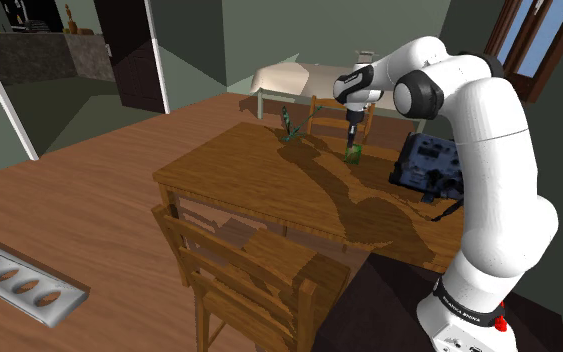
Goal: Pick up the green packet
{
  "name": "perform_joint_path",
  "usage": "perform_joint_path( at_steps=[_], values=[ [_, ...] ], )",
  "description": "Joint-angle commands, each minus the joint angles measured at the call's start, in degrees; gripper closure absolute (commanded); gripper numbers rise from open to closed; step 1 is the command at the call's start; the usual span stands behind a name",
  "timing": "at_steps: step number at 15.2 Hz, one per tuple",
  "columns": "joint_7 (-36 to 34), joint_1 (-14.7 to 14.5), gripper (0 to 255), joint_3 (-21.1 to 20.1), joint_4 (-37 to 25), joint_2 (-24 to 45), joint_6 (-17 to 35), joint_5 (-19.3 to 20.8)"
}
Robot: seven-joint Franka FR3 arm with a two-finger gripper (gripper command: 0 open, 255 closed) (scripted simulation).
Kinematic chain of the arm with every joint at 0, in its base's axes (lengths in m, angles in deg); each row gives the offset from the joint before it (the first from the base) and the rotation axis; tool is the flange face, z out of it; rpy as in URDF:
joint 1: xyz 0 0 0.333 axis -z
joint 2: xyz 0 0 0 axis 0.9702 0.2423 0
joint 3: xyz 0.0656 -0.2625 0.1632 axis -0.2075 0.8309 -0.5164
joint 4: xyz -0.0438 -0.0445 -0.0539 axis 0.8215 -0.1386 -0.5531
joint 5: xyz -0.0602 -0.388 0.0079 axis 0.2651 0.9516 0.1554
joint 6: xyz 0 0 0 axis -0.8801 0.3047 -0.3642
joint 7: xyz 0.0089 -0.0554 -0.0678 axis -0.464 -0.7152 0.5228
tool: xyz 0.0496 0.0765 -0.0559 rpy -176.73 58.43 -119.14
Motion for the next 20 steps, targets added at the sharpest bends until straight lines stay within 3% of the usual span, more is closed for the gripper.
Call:
perform_joint_path(
  at_steps=[1, 7, 20],
  values=[
    [0.01, 0.00, 255, 0.00, 0.05, -0.01, 0.04, 0.00],
    [-0.03, -0.03, 255, -0.02, 0.05, 0.04, 0.09, -0.02],
    [-0.84, 0.22, 255, 0.93, -6.55, -2.37, -8.56, 1.48]
  ],
)
